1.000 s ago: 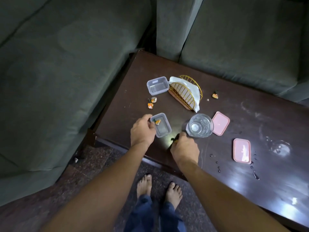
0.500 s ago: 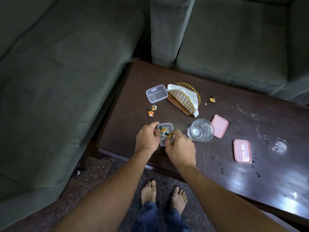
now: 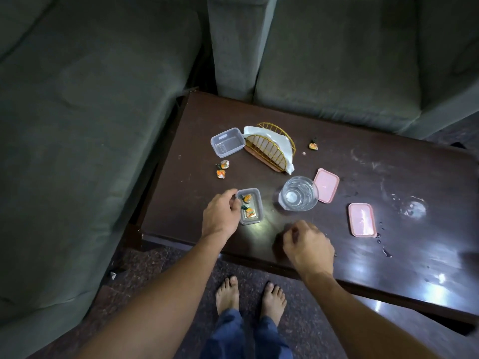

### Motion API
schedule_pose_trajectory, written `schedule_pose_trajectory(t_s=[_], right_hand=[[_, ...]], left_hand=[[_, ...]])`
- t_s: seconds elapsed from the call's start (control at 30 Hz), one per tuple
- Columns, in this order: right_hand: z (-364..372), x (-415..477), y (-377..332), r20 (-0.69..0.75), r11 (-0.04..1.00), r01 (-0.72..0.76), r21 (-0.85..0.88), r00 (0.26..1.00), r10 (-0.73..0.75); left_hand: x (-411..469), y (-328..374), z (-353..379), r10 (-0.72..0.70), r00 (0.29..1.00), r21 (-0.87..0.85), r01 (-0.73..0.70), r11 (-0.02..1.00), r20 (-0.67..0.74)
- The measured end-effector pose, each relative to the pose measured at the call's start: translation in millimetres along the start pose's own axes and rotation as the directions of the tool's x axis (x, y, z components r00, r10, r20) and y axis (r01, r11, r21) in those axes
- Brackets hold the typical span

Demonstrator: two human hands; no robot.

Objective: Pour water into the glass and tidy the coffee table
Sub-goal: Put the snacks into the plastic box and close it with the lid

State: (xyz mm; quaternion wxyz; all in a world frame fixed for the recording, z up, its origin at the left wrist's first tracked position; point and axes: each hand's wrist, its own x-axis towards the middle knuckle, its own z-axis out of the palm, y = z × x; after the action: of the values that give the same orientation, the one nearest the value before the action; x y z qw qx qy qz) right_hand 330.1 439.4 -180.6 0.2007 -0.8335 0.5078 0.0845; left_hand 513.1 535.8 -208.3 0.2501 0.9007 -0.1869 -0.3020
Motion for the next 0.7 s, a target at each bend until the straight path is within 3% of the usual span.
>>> schedule_pose_trajectory(t_s=[0.1, 0.27, 0.43, 0.7], right_hand=[[-9.0, 19.0, 34.7, -0.105, 0.988, -0.154, -0.019, 0.983, 0.152], [-29.6, 63.2, 85.1, -0.226, 0.923, -0.379, 0.066, 0.895, 0.384], [-36.2, 87.6, 106.7, -0.136, 0.904, -0.428, 0.0, 0.895, 0.424], [-30.7, 95.3, 112.3, -0.053, 0.904, -0.425, 0.037, 0.903, 0.427]], left_hand=[[1.1, 2.0, 4.9, 0.012, 1.0, 0.021, -0.012, 1.0, 0.006], [-0.6, 6.7, 12.5, 0.038, 0.999, 0.023, -0.037, 0.999, -0.02], [-2.2, 8.6, 20.6, 0.035, 0.999, 0.016, -0.035, 0.999, -0.018], [-0.7, 15.1, 23.8, 0.034, 0.999, 0.041, -0.034, 0.999, -0.009]])
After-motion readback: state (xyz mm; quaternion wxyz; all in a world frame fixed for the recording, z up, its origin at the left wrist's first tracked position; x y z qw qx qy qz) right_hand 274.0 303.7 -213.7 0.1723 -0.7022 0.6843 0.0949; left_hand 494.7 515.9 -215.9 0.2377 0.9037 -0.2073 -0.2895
